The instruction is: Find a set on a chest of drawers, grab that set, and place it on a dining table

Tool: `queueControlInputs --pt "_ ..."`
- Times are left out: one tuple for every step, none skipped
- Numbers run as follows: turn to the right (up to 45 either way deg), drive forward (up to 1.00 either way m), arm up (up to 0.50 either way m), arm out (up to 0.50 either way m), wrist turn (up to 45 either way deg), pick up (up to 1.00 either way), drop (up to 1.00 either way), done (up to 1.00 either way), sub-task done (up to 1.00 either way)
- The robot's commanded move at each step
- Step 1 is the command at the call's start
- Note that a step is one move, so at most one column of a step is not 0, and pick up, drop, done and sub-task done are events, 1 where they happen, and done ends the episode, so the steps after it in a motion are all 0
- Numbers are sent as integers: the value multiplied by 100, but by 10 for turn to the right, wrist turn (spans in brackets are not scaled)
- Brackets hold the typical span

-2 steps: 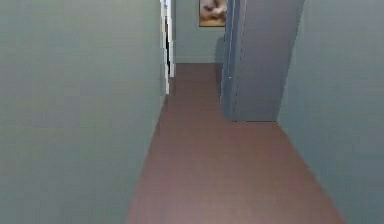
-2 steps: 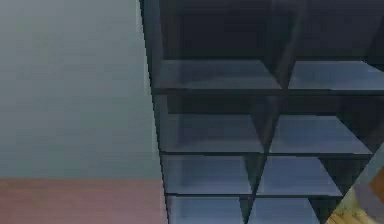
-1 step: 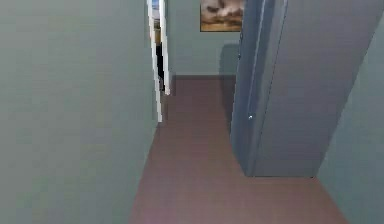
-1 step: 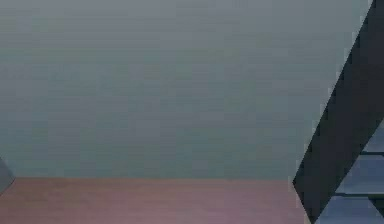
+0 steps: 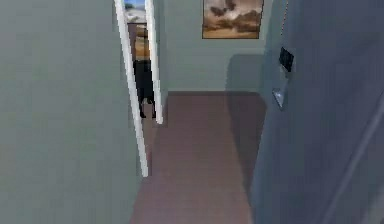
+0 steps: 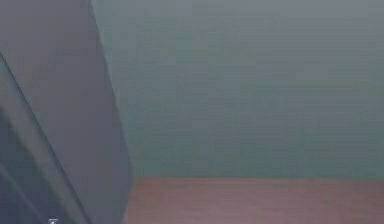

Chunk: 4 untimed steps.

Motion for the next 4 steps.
queueControlInputs --pt "0 100 0 0 0 0 0 0 0" --pt "0 65 0 0 0 0 0 0 0" --pt "-450 0 0 0 0 0 0 0 0" --pt "-30 0 0 0 0 0 0 0 0"
